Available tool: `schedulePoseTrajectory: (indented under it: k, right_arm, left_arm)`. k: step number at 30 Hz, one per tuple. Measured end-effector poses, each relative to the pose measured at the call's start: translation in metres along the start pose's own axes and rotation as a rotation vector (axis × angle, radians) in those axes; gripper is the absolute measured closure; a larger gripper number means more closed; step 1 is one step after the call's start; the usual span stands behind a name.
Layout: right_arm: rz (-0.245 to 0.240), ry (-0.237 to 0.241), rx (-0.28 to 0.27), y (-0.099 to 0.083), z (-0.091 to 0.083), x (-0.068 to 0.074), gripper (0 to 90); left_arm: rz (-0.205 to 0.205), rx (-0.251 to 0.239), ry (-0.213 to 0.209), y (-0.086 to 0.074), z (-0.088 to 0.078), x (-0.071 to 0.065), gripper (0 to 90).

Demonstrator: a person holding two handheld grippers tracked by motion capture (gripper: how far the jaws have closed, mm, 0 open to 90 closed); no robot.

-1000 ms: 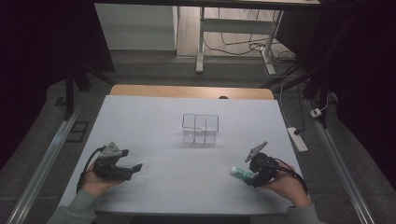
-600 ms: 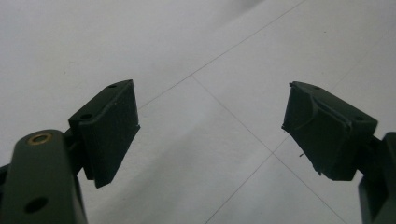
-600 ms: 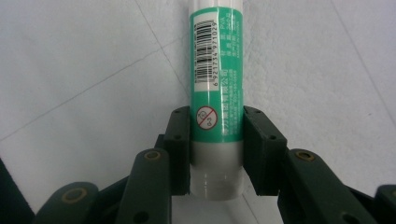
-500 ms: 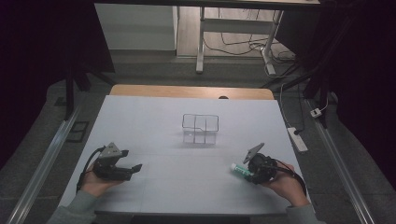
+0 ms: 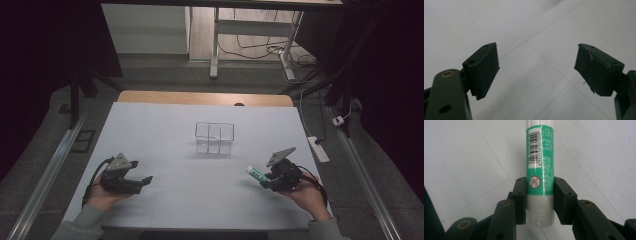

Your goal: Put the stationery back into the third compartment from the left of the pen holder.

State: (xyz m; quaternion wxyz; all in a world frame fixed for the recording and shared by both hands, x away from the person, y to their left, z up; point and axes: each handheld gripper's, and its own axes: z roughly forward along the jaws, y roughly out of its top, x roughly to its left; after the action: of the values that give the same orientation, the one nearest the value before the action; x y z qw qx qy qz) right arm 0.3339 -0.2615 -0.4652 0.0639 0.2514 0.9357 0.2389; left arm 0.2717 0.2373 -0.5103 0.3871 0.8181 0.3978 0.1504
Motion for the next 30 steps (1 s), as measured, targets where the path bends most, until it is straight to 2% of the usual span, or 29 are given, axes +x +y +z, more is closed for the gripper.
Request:
schedulePoseTrajectory:
  k: [6,9,13,18,19,23,30]
  right_arm:
    - [0.018,0.033,-0.039,0.004,0.001,0.002,64.7]
    - [0.039,0.019,-0.071,0.006,0.0,0.002,64.7]
    - [0.062,0.033,-0.109,0.007,0.001,0.002,64.7]
    - [0.068,0.058,-0.127,0.011,0.002,0.004,64.7]
    - [0.068,0.075,-0.135,0.012,0.004,0.005,64.7]
    - [0.067,0.086,-0.144,0.015,0.006,0.008,64.7]
    - [0.066,0.1,-0.151,0.023,0.01,0.014,64.7]
  left_arm:
    - [0.028,-0.004,0.002,0.001,0.0,-0.004,19.6]
    - [0.036,-0.001,0.003,0.002,0.001,-0.005,19.6]
    - [0.041,0.0,0.005,0.002,0.001,-0.006,19.6]
    - [0.065,0.007,-0.006,0.005,0.003,-0.011,20.0]
    - [0.073,0.009,-0.01,0.006,0.003,-0.013,20.2]
    - [0.099,0.012,-0.021,0.008,0.005,-0.017,20.4]
    - [0.118,0.01,-0.026,0.011,0.007,-0.022,20.5]
